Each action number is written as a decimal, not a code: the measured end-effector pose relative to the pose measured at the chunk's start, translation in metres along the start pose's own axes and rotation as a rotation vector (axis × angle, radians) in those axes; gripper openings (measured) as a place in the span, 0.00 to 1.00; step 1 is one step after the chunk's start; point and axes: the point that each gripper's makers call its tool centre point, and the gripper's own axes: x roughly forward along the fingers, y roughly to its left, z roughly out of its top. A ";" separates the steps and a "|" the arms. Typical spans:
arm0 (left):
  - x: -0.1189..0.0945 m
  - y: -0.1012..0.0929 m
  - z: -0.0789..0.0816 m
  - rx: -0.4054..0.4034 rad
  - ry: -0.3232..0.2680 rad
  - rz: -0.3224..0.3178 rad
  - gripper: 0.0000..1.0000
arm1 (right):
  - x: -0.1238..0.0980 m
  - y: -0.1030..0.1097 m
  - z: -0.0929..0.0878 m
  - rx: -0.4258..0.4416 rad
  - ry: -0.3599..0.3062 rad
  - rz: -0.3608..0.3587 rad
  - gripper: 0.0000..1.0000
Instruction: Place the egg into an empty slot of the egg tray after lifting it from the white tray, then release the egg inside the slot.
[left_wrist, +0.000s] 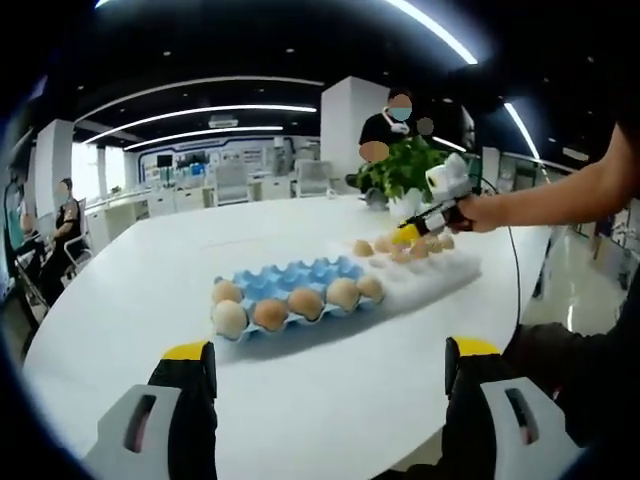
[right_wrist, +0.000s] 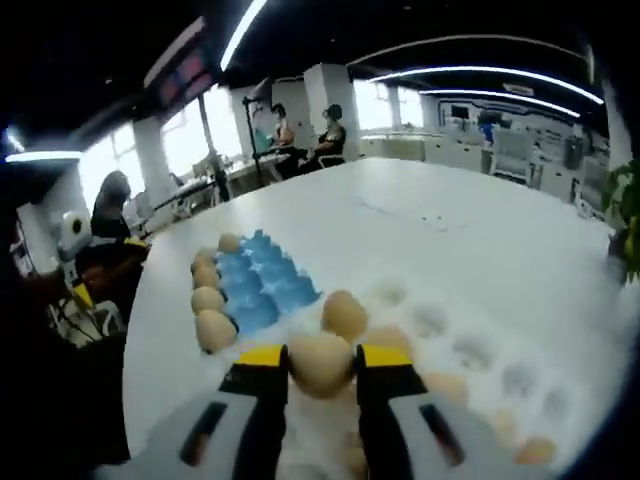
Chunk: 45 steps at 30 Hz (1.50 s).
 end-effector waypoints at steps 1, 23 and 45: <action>0.000 0.000 0.000 -0.001 0.000 0.001 0.97 | -0.001 0.000 0.003 0.042 -0.015 -0.005 0.26; -0.006 0.004 -0.003 -0.008 -0.003 0.009 0.97 | 0.060 0.066 0.029 0.106 -0.040 0.095 0.27; -0.027 0.017 -0.011 -0.018 0.002 0.062 0.97 | 0.177 0.161 0.033 -0.024 0.063 0.211 0.27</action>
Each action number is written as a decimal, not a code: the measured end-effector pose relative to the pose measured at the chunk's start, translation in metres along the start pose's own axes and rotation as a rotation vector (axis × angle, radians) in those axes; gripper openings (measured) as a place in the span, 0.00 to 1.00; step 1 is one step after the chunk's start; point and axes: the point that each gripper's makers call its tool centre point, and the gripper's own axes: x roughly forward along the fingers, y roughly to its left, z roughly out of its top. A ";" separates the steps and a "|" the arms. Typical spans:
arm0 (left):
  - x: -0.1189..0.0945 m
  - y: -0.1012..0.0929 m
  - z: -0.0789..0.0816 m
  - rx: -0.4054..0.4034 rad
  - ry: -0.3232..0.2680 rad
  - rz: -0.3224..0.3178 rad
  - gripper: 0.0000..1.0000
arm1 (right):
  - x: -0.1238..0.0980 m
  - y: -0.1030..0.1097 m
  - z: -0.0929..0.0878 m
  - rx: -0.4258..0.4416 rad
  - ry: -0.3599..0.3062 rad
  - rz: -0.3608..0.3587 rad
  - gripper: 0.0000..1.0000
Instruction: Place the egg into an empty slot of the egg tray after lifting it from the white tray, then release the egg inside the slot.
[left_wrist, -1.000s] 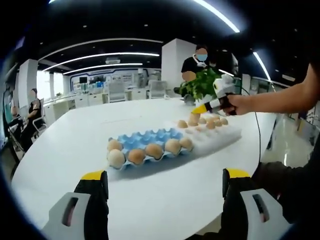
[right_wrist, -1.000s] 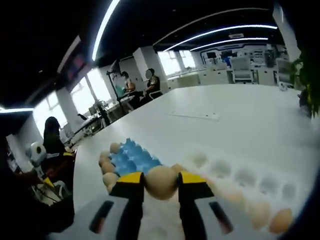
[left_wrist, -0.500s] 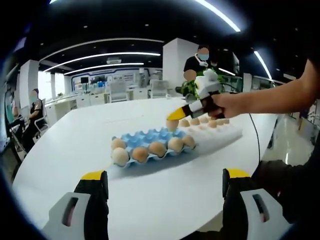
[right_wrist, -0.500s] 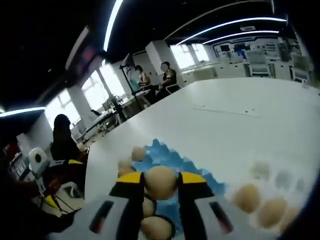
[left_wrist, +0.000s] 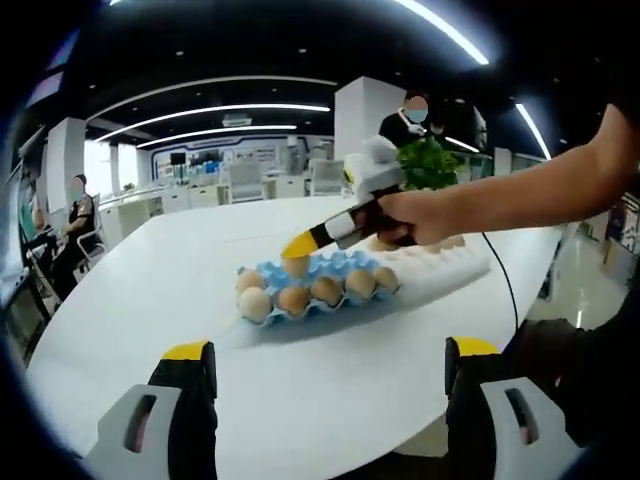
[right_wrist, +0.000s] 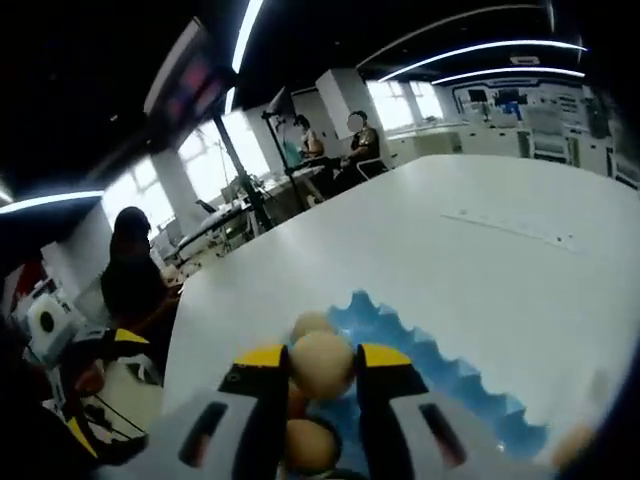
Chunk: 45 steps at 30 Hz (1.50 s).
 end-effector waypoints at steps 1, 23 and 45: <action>-0.001 0.001 0.000 -0.001 -0.001 0.003 0.97 | 0.003 -0.001 -0.002 -0.020 0.016 -0.007 0.27; 0.000 0.003 -0.003 -0.020 0.003 0.007 0.96 | 0.017 0.004 -0.001 -0.306 0.052 -0.024 0.27; 0.017 -0.012 0.003 -0.010 0.002 -0.034 0.96 | -0.082 -0.014 -0.003 -0.223 -0.093 -0.013 0.25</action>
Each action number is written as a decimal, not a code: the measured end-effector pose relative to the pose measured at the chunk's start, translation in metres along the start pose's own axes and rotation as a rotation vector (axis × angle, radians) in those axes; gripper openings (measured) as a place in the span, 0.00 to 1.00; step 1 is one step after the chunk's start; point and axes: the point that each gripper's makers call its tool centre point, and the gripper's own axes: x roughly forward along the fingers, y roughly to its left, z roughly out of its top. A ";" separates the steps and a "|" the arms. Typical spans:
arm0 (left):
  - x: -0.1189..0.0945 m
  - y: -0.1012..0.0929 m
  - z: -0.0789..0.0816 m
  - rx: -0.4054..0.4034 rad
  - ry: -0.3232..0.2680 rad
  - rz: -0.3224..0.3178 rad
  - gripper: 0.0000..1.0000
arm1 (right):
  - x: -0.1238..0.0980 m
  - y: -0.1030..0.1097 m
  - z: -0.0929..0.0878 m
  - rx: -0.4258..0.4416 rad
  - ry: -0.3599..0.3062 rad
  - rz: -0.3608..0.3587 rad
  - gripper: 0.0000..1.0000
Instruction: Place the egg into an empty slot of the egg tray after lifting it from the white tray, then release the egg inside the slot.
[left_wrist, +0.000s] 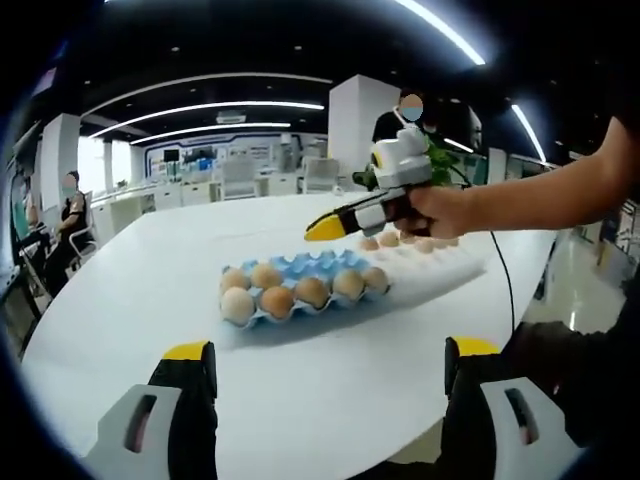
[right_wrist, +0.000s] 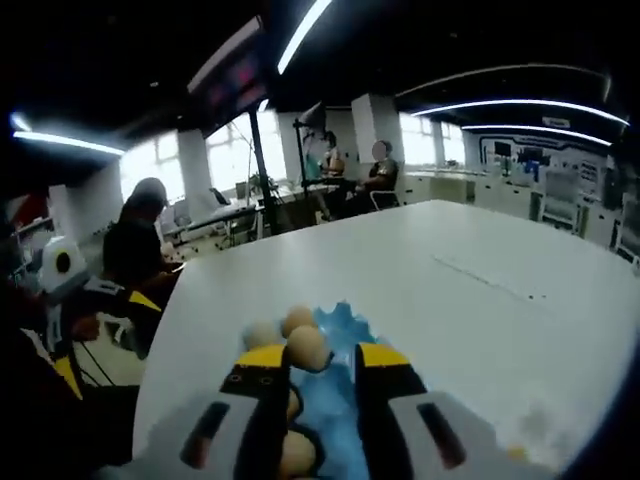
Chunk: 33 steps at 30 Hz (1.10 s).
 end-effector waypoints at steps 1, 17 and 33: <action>0.001 0.000 0.001 -0.005 -0.003 -0.002 0.96 | -0.006 -0.002 -0.004 0.002 0.011 -0.005 0.25; 0.019 -0.010 0.012 0.009 -0.008 -0.049 0.97 | -0.142 -0.055 -0.053 0.007 0.018 -0.163 0.25; 0.031 -0.031 0.011 0.036 0.012 -0.113 0.97 | -0.185 -0.087 -0.094 -0.001 0.156 -0.247 0.25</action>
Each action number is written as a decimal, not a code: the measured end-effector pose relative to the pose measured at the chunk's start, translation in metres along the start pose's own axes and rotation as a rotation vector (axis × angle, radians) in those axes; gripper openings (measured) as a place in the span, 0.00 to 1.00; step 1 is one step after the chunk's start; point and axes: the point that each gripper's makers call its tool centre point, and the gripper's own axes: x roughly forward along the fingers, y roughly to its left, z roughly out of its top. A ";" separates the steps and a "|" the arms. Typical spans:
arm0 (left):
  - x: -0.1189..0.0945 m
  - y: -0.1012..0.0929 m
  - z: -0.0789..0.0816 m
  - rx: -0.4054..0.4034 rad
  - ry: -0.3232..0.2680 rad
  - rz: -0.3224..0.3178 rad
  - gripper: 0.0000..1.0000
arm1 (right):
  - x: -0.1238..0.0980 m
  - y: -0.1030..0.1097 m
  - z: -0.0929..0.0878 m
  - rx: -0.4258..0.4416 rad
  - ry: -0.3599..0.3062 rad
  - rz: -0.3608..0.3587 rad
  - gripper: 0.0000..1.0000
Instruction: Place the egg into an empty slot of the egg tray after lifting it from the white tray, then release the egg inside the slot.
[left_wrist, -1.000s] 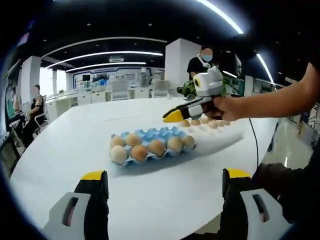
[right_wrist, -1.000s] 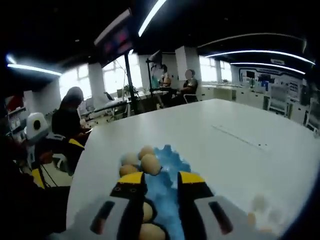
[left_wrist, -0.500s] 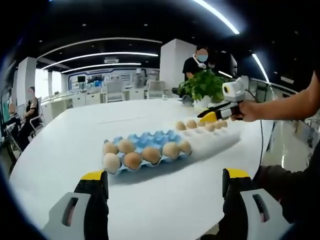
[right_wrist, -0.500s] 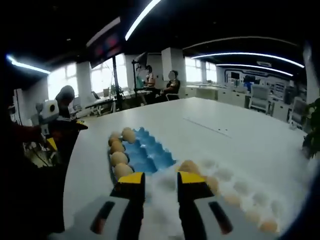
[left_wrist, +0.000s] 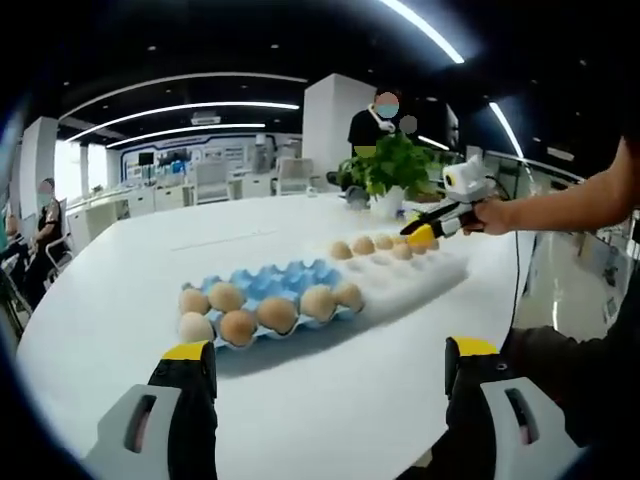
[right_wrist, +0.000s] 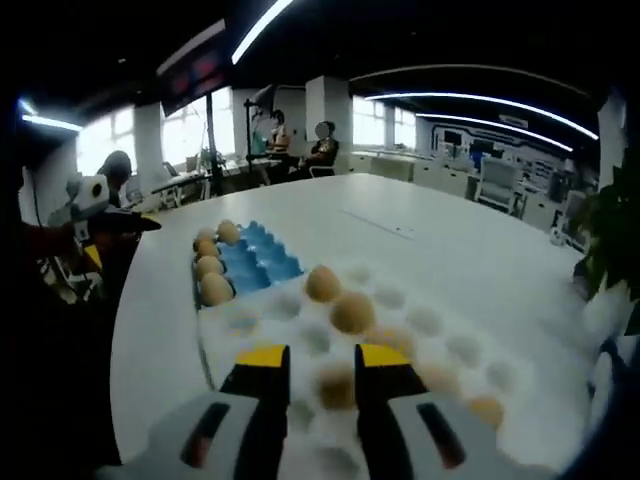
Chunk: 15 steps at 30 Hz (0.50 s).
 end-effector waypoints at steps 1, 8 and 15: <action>-0.001 0.001 -0.001 -0.003 0.001 0.002 0.97 | 0.001 -0.002 -0.003 -0.002 0.013 0.000 0.25; -0.004 0.004 -0.007 -0.010 0.009 0.011 0.96 | 0.017 -0.007 -0.019 -0.038 0.117 0.008 0.25; -0.006 0.009 -0.009 -0.029 -0.002 0.033 0.96 | 0.020 -0.010 -0.026 -0.026 0.163 0.017 0.26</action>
